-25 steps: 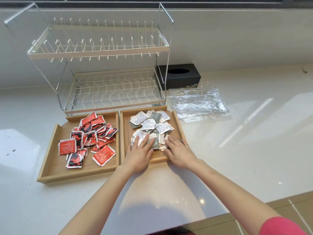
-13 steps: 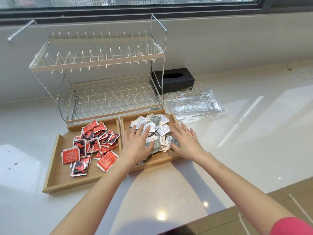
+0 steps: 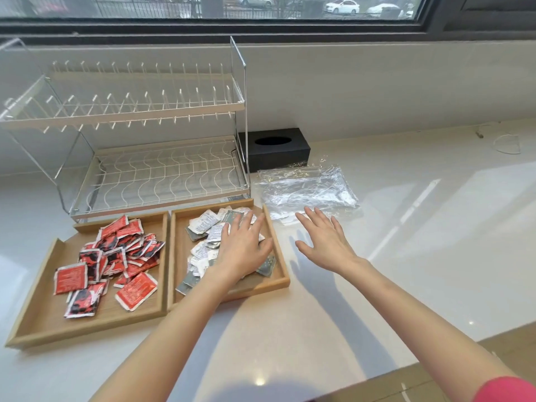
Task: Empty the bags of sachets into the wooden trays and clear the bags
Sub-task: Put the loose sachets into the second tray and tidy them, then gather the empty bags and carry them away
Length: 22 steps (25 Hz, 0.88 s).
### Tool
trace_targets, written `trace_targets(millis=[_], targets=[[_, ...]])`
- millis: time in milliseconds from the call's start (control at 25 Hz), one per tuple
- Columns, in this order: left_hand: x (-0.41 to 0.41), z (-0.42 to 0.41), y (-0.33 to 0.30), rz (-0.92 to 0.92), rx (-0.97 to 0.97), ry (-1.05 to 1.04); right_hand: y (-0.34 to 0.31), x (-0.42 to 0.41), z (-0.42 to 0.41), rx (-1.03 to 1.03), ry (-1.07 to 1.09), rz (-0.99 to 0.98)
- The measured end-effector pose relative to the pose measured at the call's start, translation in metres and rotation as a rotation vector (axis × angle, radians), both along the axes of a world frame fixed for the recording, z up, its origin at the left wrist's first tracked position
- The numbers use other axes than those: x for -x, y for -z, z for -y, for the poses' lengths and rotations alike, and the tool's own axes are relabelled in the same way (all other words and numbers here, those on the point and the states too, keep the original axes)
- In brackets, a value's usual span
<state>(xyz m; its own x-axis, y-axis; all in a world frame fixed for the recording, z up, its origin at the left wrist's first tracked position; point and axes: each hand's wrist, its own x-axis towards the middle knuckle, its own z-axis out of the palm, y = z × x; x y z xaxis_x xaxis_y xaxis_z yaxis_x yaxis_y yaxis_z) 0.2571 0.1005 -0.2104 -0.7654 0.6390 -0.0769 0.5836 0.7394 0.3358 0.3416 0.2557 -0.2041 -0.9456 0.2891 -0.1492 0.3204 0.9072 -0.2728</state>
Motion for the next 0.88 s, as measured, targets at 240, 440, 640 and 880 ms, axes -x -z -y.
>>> trace_targets(millis=[240,440,640,880], targets=[[-0.006,-0.059,0.012,0.13,-0.127,-0.099,0.008,0.009,-0.066,0.001,-0.061,0.005],[-0.008,-0.103,0.024,0.383,-0.325,-0.311,0.011,0.027,-0.116,-0.004,-0.136,0.016],[0.0,-0.136,0.03,0.703,-0.453,-0.638,0.015,0.051,-0.153,0.026,-0.196,0.048],[0.02,-0.155,0.021,1.422,-0.993,-1.051,0.026,0.112,-0.194,0.022,-0.23,0.082]])
